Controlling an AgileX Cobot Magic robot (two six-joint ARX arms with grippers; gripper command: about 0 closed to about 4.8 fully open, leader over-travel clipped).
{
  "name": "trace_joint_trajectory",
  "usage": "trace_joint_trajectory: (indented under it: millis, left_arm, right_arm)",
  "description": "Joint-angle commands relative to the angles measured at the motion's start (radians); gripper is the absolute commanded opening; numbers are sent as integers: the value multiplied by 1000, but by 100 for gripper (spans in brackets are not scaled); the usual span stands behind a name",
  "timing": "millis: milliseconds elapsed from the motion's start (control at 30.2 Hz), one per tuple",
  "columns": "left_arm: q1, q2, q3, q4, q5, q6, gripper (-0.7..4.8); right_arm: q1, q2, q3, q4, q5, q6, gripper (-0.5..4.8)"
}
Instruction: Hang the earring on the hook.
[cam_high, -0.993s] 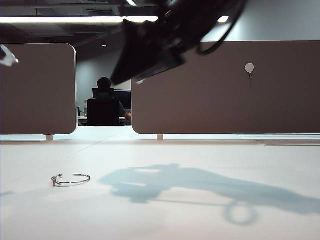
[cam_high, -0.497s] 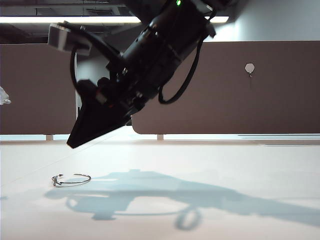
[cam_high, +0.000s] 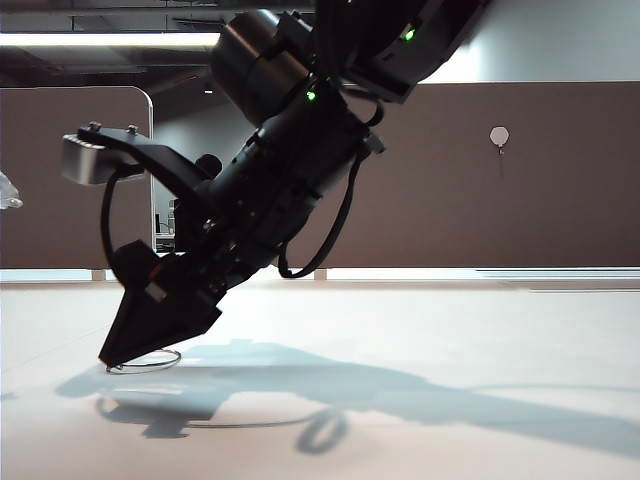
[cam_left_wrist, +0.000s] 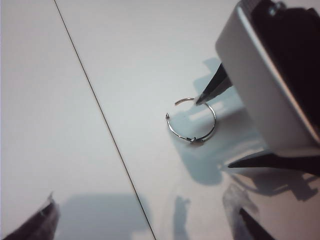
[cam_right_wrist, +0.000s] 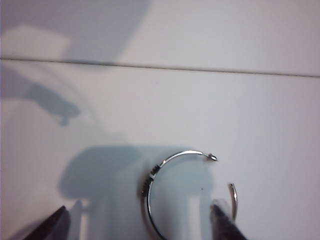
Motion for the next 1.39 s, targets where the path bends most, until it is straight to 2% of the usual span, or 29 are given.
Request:
trace_joint_trajectory:
  millis: [33, 397, 430, 463, 563, 629, 662, 828, 993, 1125, 1258, 1390]
  left_arm:
    - [0, -2, 9, 8, -13, 0, 479]
    - [0, -2, 9, 9, -47, 0, 479]
    - [0, -2, 9, 9, -50, 0, 479]
    - [1, -2, 9, 9, -61, 0, 479]
    - [1, -2, 9, 10, -71, 0, 479]
    - [1, -2, 9, 10, -71, 0, 479]
    - [1, -2, 9, 10, -71, 0, 479]
    - [0, -2, 9, 10, -71, 0, 479]
    - [0, -2, 9, 11, -76, 1, 479]
    - [0, -2, 9, 16, -138, 22, 479]
    - [0, -2, 9, 17, -142, 30, 479]
    - [0, -2, 9, 16, -142, 30, 479]
  right_arm:
    - [1, 16, 3, 12, -10, 8, 252]
    - [-13, 66, 3, 30, -6, 8, 246]
    - [-14, 72, 3, 31, -2, 8, 212]
    - [-21, 72, 3, 29, -2, 24, 157]
    - [-25, 74, 3, 25, 2, 28, 89]
    - [-26, 74, 3, 16, 2, 28, 6]
    - [-26, 74, 3, 12, 2, 27, -6]
    - [-25, 69, 15, 13, 30, 51, -6]
    - [-26, 43, 116, 8, 61, 112, -6]
    - [-39, -47, 177, 47, 103, 180, -6]
    - [-83, -117, 191, 95, 56, 266, -6]
    - [-111, -98, 190, 14, -24, 311, 0]
